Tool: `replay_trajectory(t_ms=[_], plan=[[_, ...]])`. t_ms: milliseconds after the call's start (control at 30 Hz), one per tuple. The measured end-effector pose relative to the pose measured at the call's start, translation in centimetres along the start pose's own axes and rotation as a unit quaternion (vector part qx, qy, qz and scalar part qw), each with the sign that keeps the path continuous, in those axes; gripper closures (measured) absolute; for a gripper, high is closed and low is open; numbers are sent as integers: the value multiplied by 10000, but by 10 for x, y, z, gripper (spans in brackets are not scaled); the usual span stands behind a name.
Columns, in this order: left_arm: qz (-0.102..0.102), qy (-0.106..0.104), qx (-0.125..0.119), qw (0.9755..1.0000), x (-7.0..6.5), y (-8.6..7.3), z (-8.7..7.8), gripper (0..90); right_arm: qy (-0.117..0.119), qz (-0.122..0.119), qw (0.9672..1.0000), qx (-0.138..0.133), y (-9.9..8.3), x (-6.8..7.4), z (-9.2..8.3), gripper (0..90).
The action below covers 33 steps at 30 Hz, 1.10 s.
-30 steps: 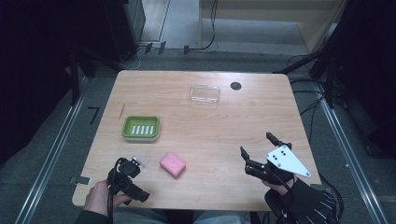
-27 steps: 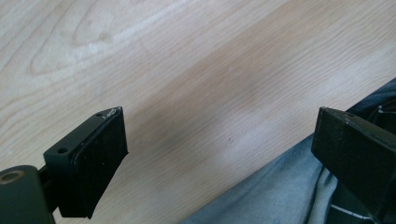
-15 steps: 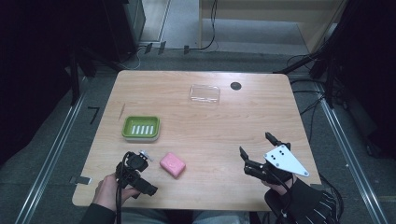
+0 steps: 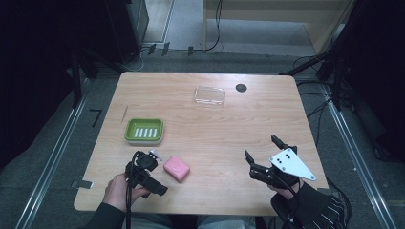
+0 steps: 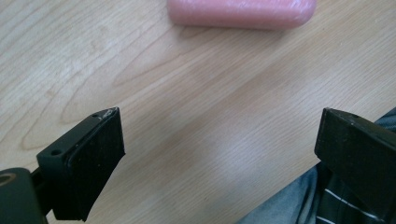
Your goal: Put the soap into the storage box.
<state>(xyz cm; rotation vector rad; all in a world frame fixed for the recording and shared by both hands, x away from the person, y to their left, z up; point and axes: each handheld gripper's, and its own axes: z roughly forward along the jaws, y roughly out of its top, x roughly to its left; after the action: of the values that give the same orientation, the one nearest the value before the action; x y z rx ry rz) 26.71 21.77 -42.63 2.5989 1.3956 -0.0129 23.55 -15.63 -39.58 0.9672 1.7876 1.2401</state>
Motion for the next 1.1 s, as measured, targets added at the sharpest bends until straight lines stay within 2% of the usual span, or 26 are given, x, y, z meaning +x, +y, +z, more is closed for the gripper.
replay_trajectory(t_ms=[267, 433, 600, 767, 1100], plan=[[121, 0, 1, 9999, -4, 12, 2, 19, 26, -24, 10000, 8, 0, 1, 1, 132], [107, -18, -17, 9999, -6, 20, 4, 19, 28, -21, 10000, 12, 0, 1, 1, 132], [147, -8, 46, 9999, -7, 27, 6, 19, 26, -12, 10000, 11, 0, 0, 1, 132], [270, 9, 129, 9996, -9, 35, 8, 19, 30, -19, 10000, 4, 0, 1, 2, 132], [286, 61, 101, 9995, -10, 46, 10, 20, 42, -20, 10000, 3, 1, 1, 2, 132]])
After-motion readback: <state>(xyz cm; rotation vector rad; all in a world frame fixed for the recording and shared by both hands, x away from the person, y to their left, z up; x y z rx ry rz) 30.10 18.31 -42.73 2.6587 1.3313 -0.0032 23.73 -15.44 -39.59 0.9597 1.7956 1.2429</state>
